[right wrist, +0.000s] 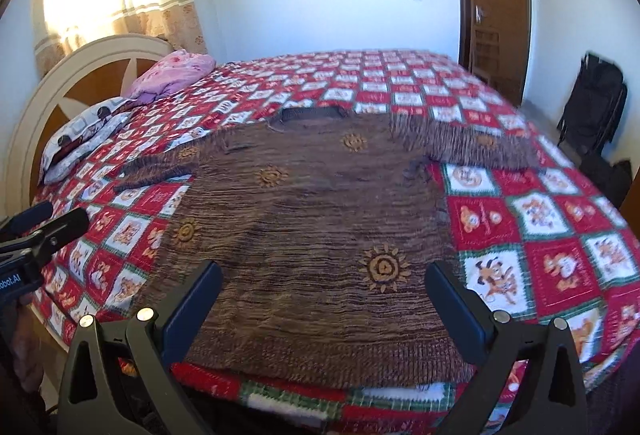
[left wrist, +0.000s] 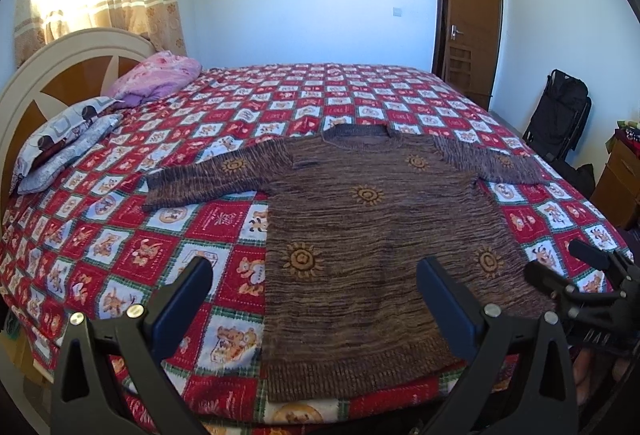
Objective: Fold small clothes
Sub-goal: 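Reach the right tool to a sweater sleeve cuff and close on it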
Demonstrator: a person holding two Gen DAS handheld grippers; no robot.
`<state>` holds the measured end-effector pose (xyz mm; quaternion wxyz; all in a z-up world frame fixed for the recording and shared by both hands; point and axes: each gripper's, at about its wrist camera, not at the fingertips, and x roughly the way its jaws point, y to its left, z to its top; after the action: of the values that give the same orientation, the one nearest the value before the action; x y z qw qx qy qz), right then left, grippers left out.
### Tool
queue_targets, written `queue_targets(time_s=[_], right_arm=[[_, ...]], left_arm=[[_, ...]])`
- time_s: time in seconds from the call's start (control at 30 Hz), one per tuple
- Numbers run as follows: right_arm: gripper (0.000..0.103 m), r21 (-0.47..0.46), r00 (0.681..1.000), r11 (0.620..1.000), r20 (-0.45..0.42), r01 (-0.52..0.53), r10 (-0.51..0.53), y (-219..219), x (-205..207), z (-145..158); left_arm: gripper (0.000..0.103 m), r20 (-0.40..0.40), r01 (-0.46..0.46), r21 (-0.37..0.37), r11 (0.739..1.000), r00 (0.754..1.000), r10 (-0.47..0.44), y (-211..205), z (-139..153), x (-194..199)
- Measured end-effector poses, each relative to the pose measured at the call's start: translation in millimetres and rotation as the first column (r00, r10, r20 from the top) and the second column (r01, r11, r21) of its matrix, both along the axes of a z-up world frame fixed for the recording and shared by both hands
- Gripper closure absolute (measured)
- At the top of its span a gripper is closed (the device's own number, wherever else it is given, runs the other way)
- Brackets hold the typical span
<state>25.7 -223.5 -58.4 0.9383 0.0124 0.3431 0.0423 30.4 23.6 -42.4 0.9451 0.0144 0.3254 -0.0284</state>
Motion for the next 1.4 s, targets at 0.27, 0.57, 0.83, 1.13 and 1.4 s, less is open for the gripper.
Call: queue_targets(time_s=[0.27, 0.57, 0.83, 1.13, 1.4], right_arm=[[0.001, 0.062, 0.99, 0.989, -0.046, 0.138, -0.135, -78, 69, -28], [0.02, 0.103, 0.917, 0.914, -0.122, 0.393, -0.38, -207, 153, -36], [0.038, 0.142, 0.828, 0.818, -0.167, 0.557, -0.535, -310, 207, -35], [0.051, 0.162, 0.815, 0.803, -0.216, 0.573, -0.538, -346, 252, -52], [0.091, 0.116, 0.854, 0.852, -0.185, 0.51, -0.486, -329, 267, -46]], left_arm=[[0.0, -0.027, -0.027, 0.098, 0.995, 0.999, 0.029, 6, -20, 71], [0.0, -0.112, -0.036, 0.157, 0.987, 0.992, 0.054, -4, -58, 172], [0.0, -0.181, -0.055, 0.143, 0.988, 0.98, 0.081, -11, -86, 227], [0.0, -0.156, -0.099, 0.141, 0.985, 0.98, 0.121, -6, -94, 266], [0.0, -0.189, -0.091, 0.123, 0.988, 0.976, 0.113, -10, -109, 272]])
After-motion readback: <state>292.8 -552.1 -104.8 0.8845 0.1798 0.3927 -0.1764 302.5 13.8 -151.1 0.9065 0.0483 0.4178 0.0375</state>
